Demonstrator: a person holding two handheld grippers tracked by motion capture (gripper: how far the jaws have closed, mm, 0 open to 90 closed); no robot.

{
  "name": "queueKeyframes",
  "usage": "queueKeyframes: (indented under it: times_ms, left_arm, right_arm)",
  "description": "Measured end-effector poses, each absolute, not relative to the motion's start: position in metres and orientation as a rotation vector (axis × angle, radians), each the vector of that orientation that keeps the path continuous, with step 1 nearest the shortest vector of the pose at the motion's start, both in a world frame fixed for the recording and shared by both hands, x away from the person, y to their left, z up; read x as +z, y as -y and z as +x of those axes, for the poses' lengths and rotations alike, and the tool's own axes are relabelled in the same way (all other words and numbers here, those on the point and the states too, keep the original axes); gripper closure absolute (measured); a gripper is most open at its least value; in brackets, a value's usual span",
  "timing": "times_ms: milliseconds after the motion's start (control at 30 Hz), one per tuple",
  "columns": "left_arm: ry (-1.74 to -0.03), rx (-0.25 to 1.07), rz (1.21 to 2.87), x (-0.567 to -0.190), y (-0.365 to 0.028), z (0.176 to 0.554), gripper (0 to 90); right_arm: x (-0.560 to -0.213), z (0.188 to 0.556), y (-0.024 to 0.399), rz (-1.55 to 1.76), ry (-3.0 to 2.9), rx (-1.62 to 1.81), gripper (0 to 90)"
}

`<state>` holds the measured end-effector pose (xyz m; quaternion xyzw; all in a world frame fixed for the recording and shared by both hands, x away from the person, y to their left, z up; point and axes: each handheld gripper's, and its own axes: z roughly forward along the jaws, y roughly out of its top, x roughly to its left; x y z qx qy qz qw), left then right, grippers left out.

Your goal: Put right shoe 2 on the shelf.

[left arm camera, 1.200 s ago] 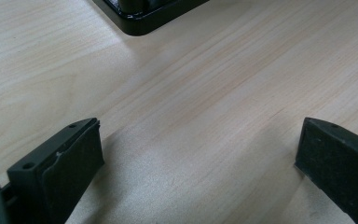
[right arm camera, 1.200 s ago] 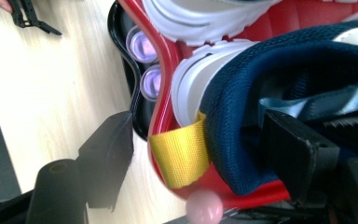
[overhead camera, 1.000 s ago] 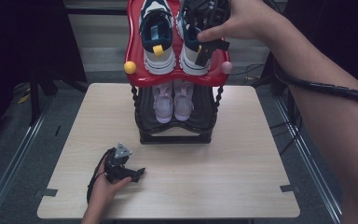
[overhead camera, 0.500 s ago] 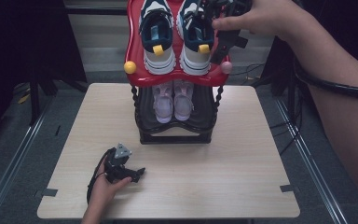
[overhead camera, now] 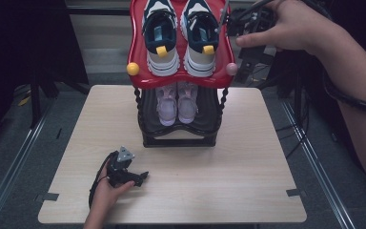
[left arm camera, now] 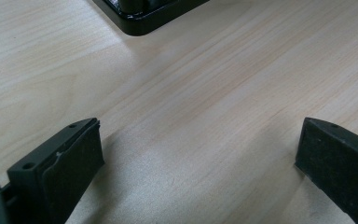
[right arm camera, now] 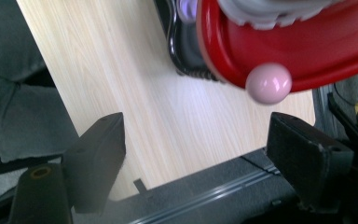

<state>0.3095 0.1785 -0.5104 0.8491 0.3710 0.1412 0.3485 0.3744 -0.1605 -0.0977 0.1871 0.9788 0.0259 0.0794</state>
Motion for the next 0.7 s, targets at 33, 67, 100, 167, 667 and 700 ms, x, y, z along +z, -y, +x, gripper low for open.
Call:
queueKeyframes:
  times_ms: [33,67,100,167,667,700]
  left_arm:
    - [-0.961,0.365,2.199,-0.511,-0.178,0.310,0.0]
    - [-0.961,0.365,2.199,-0.511,-0.178,0.310,0.0]
    - [-0.961,0.365,2.199,-0.511,-0.178,0.310,0.0]
    - [-0.961,0.365,2.199,-0.511,-0.178,0.310,0.0]
    - [-0.960,0.365,2.200,-0.510,-0.179,0.310,0.0]
    - [-0.961,0.366,2.202,-0.510,-0.179,0.310,0.0]
  right_arm:
    - [-0.100,0.374,0.162,0.558,-2.929,0.071,19.6]
    - [-0.102,0.373,0.163,0.555,-2.937,0.051,19.6]
    - [-0.104,0.371,0.164,0.559,-2.939,0.051,19.6]
    - [-0.107,0.369,0.166,0.558,-2.941,0.050,19.6]
    - [-0.154,0.349,0.181,0.525,-2.975,-0.023,19.9]
    - [-0.157,0.349,0.182,0.522,-2.975,-0.027,19.9]
